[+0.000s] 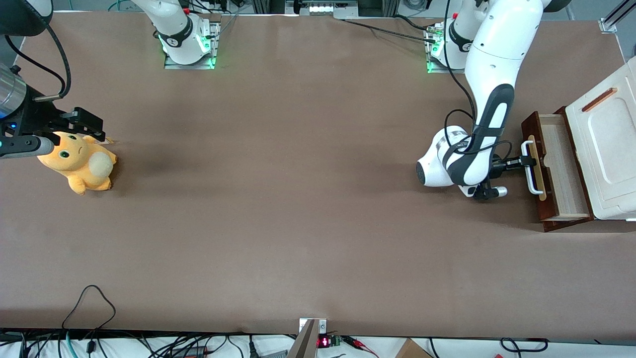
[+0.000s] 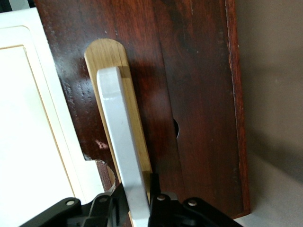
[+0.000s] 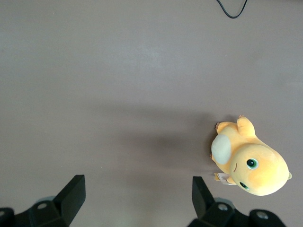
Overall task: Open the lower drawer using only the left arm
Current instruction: 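Pull the handle with the left gripper, sliding the drawer outward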
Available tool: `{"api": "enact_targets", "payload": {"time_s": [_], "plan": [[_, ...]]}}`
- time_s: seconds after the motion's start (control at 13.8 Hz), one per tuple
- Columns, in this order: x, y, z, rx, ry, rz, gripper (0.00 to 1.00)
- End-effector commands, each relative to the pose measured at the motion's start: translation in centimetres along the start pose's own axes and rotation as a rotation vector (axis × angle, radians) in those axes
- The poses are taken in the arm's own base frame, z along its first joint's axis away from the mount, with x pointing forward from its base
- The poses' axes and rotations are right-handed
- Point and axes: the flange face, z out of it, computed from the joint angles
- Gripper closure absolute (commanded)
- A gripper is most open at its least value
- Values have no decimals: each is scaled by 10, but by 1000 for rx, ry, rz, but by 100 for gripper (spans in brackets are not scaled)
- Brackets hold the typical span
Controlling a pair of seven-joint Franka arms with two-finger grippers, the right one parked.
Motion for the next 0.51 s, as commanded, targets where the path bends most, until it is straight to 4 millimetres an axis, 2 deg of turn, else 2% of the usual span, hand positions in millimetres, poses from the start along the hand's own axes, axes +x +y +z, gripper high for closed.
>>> {"api": "enact_targets", "payload": {"time_s": [0.0,0.44], "plan": [[-30,7,-39,-5,-63,19,84],[-34,9,-47,-18,-71,24,84]]}}
